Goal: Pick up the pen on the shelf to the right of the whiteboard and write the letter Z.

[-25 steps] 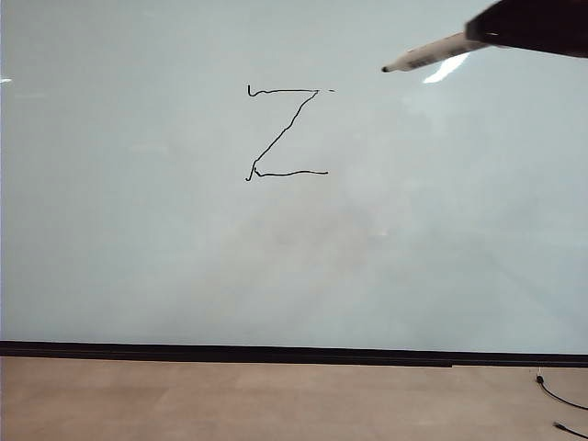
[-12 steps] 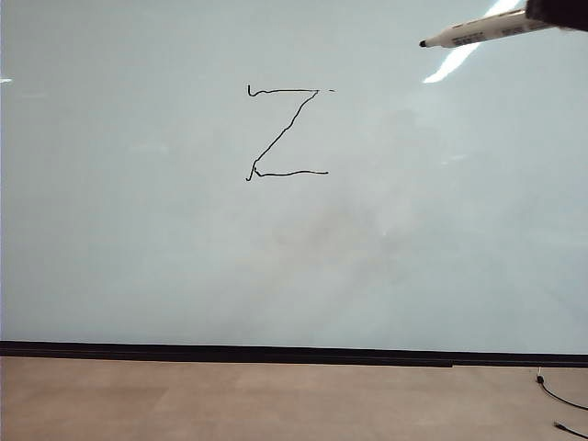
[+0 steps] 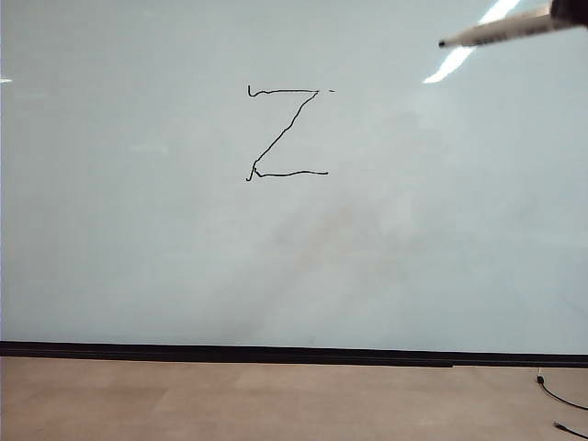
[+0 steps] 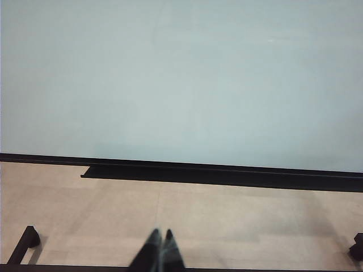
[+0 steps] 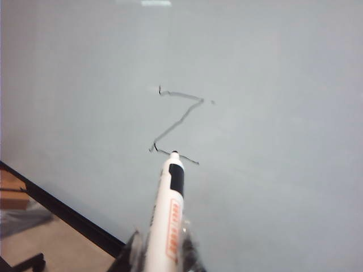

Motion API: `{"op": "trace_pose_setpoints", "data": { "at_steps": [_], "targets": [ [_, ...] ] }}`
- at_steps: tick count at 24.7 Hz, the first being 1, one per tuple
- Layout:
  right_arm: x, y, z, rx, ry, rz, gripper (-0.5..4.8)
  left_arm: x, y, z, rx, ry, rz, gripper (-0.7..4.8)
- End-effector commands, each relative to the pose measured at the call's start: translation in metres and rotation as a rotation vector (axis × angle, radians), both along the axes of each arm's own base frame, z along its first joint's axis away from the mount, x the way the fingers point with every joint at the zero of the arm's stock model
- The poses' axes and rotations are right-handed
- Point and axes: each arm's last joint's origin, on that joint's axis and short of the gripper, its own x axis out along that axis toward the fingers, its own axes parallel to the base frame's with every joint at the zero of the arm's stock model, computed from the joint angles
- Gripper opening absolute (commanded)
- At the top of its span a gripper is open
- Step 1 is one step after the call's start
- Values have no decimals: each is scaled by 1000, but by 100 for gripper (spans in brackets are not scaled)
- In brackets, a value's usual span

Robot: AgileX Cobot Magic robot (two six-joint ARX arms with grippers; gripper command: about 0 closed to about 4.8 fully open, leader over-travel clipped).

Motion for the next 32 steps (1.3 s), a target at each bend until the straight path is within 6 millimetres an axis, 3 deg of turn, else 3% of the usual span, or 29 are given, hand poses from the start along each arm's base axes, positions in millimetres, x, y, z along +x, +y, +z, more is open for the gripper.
{"op": "trace_pose_setpoints", "data": {
  "at_steps": [1, 8, 19, 32],
  "targets": [
    [2, -3, 0, -10, 4, -42, -5, 0, 0, 2, 4, -13, -3, -4],
    [13, -18, -9, -58, 86, -250, -5, 0, 0, 2, 4, -12, -1, -5],
    [22, -55, -14, 18, 166, -547, -5, 0, 0, 2, 4, -12, -2, -5],
    [22, -63, -16, 21, 187, -609, -5, 0, 0, 2, 4, -13, -1, -5]
  ]
}}
